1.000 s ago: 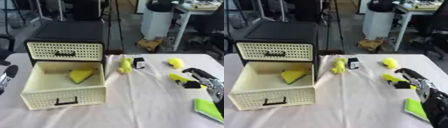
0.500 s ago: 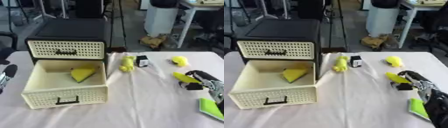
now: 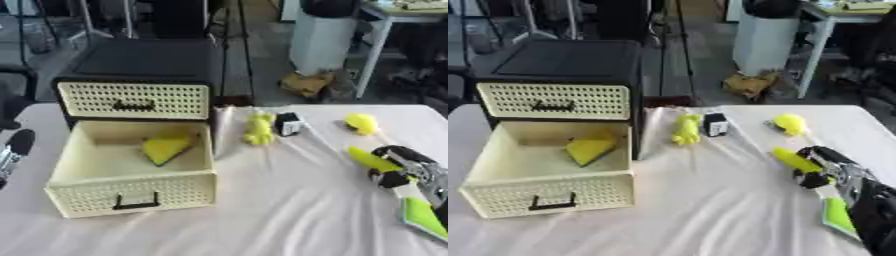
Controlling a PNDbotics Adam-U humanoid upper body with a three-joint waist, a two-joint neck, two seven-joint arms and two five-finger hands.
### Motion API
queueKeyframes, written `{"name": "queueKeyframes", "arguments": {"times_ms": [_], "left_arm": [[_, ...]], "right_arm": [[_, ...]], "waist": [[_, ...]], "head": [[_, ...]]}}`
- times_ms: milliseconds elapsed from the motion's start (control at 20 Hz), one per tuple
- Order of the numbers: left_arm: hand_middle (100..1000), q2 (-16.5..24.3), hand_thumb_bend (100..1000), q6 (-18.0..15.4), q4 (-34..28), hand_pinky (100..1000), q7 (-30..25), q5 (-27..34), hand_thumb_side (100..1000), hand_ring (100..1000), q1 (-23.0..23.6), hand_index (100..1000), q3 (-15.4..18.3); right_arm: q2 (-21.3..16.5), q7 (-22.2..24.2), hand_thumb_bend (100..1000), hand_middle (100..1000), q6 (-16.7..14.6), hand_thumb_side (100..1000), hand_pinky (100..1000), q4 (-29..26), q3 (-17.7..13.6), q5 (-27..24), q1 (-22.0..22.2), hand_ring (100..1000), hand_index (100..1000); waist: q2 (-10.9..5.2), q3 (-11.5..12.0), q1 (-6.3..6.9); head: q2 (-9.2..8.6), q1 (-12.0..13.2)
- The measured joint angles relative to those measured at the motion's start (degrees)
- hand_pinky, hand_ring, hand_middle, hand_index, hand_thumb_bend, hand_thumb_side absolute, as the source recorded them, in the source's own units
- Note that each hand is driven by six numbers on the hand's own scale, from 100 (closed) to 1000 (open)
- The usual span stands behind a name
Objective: Pick up objects from table and place into drawer.
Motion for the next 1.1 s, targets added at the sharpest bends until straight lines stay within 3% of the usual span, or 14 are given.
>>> {"name": "queueKeyframes", "arguments": {"times_ms": [200,300,500,750,1100], "left_arm": [[100,0.0,492,-0.01,0.0,100,-0.01,0.0,1000,100,0.0,732,0.0],[100,0.0,492,-0.02,0.0,100,-0.02,0.0,1000,100,0.0,732,0.0],[100,0.0,489,-0.1,0.0,100,-0.1,0.0,1000,100,0.02,733,0.0],[100,0.0,490,-0.18,0.0,100,-0.18,0.0,1000,100,0.11,732,0.0],[100,0.05,490,-0.19,0.02,100,-0.25,0.0,1000,100,0.56,732,0.0]], "right_arm": [[-0.16,0.21,100,813,0.17,100,610,0.02,0.24,-0.33,0.0,720,861],[-0.18,0.35,100,746,0.03,100,477,0.01,0.25,-0.37,0.03,594,842],[-0.25,0.65,100,603,-0.88,100,312,-0.96,0.19,-0.4,0.74,468,800],[-0.24,1.56,100,561,-3.03,100,256,-5.82,-0.83,-0.42,1.99,429,765],[-0.23,4.04,100,560,-6.89,100,258,-17.78,-2.3,-2.25,2.54,430,764]], "waist": [[-0.16,0.01,-0.08],[-0.24,0.01,-0.11],[-0.34,-0.06,-0.34],[-0.75,-0.36,-0.58],[-1.75,-0.71,-1.54]], "head": [[0.0,-0.03],[0.01,-0.04],[0.04,-0.05],[0.1,-0.06],[0.61,-0.11]]}}
